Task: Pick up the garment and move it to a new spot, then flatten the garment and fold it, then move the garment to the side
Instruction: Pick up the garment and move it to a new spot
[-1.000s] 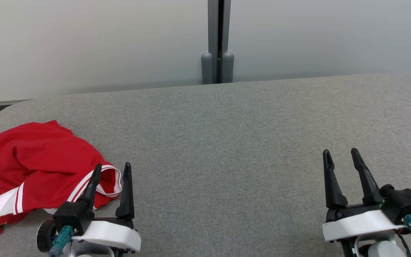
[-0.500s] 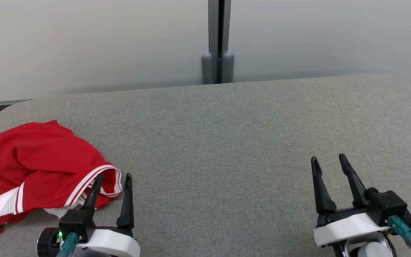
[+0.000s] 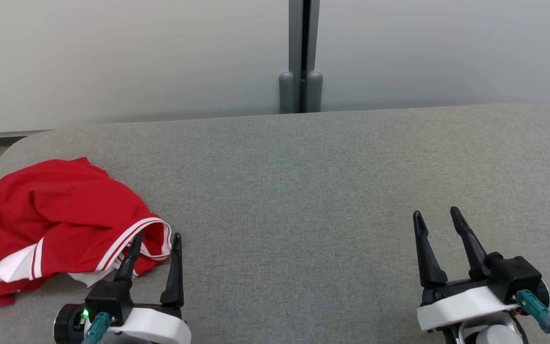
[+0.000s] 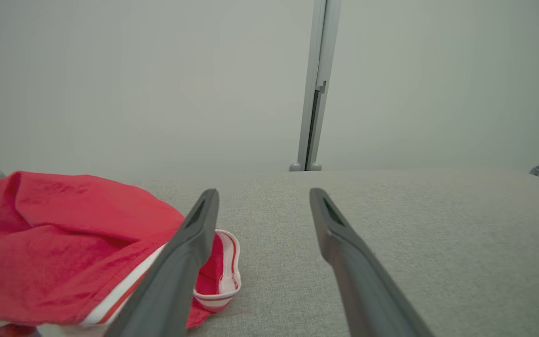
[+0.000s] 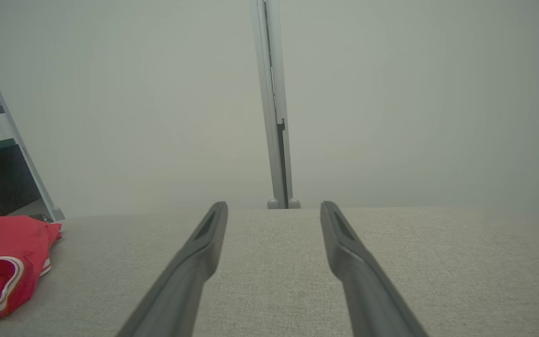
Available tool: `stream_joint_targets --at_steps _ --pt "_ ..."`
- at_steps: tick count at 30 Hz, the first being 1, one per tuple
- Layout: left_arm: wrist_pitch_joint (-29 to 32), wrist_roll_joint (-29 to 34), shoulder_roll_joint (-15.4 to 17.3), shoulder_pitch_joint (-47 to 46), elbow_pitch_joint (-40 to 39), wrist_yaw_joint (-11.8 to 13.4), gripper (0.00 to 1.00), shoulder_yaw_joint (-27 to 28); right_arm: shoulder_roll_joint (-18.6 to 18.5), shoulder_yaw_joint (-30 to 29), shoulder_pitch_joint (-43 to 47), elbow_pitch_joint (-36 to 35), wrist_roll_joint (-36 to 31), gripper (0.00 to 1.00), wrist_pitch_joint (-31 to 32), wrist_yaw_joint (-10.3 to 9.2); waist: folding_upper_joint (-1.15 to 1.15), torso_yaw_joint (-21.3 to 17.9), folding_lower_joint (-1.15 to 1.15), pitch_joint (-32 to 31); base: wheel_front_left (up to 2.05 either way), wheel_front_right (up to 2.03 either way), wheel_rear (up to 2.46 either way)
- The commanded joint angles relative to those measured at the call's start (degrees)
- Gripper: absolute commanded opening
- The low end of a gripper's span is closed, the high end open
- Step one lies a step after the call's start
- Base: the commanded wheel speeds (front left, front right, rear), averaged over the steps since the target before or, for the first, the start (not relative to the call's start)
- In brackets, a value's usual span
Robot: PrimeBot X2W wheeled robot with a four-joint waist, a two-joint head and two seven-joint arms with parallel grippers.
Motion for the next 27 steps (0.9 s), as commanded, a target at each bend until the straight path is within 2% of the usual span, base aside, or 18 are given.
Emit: stream_joint_targets --at_steps 1,5,13,21,27 --pt "-0.1 -0.3 0.2 -0.6 -0.1 0.1 1.00 0.2 -0.2 0.1 0.3 0.1 0.0 1.00 -0.3 0.00 0.00 0.7 0.00 0.1 0.00 0.00 0.00" --pt "-0.1 -0.3 0.2 -1.1 -0.1 0.3 1.00 0.4 -0.2 1.6 0.5 -0.1 0.5 1.00 -0.3 0.00 0.00 3.5 0.00 0.2 0.00 0.00 0.00" --pt "-0.1 -0.9 0.2 -0.3 0.1 1.1 1.00 1.6 -0.2 5.1 1.0 0.4 0.4 1.00 -0.3 0.00 0.00 12.1 0.00 -0.3 0.00 0.00 0.00" --pt "-0.1 0.2 0.2 0.8 0.0 0.5 1.00 3.7 -0.2 7.2 0.9 1.2 1.6 1.00 -0.3 0.00 0.00 20.7 0.00 -1.3 0.00 0.00 0.00" --pt "-0.1 0.8 0.2 1.6 -0.1 -0.1 1.00 5.0 -0.2 9.0 0.7 1.9 2.6 1.00 -0.3 0.00 0.00 24.6 0.00 -1.8 0.00 0.00 0.00"
